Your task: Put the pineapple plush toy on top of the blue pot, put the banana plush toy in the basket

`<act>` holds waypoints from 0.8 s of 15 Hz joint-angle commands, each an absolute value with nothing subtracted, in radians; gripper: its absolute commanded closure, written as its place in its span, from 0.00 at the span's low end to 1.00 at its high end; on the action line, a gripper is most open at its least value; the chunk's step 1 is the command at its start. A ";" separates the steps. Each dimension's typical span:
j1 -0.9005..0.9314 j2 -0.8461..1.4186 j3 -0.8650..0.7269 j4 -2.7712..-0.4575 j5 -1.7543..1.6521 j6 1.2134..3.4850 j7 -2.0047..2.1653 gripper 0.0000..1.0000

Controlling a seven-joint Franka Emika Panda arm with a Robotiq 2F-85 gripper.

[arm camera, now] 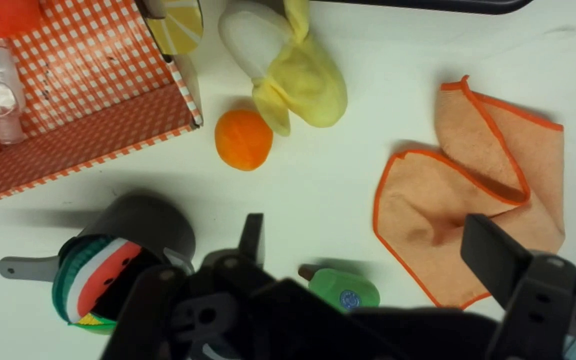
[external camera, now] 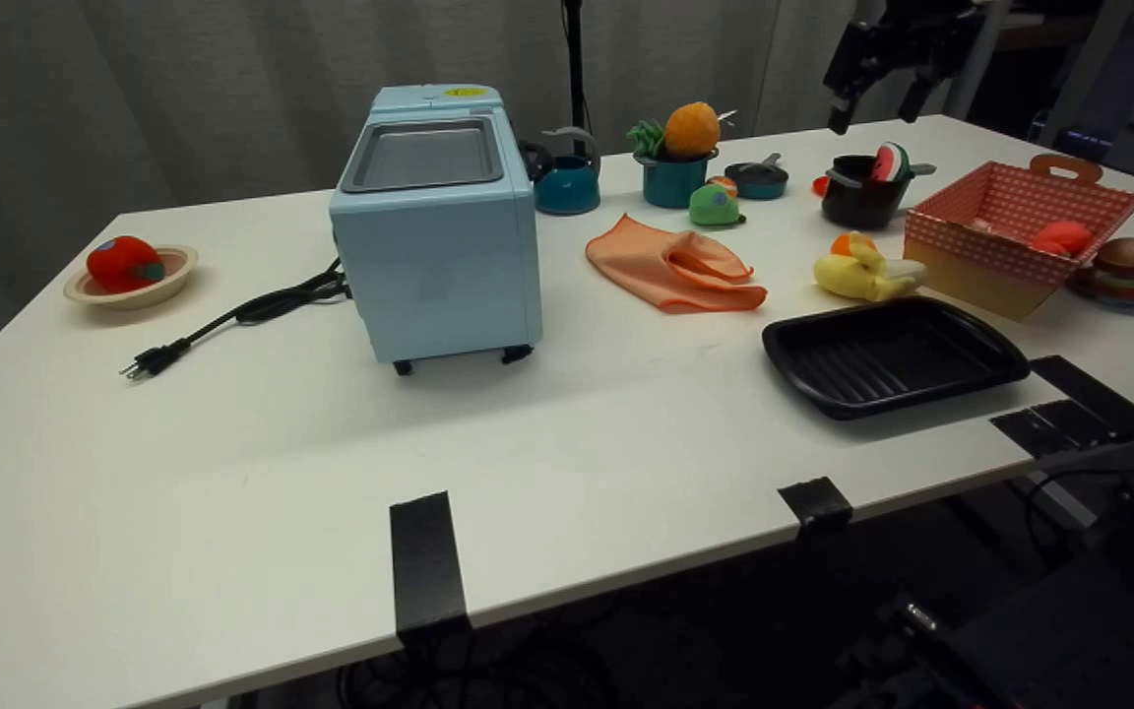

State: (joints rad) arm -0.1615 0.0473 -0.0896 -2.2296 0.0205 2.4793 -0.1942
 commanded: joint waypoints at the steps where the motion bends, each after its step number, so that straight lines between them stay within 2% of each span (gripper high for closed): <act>1: -0.164 0.098 -0.111 -2.254 0.043 2.560 -0.238 0.00; 12: -0.196 0.358 -0.102 -2.166 0.081 2.598 -0.239 0.00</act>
State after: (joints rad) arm -0.1794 0.2912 -0.1144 -2.2146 0.0714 2.5755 -0.2287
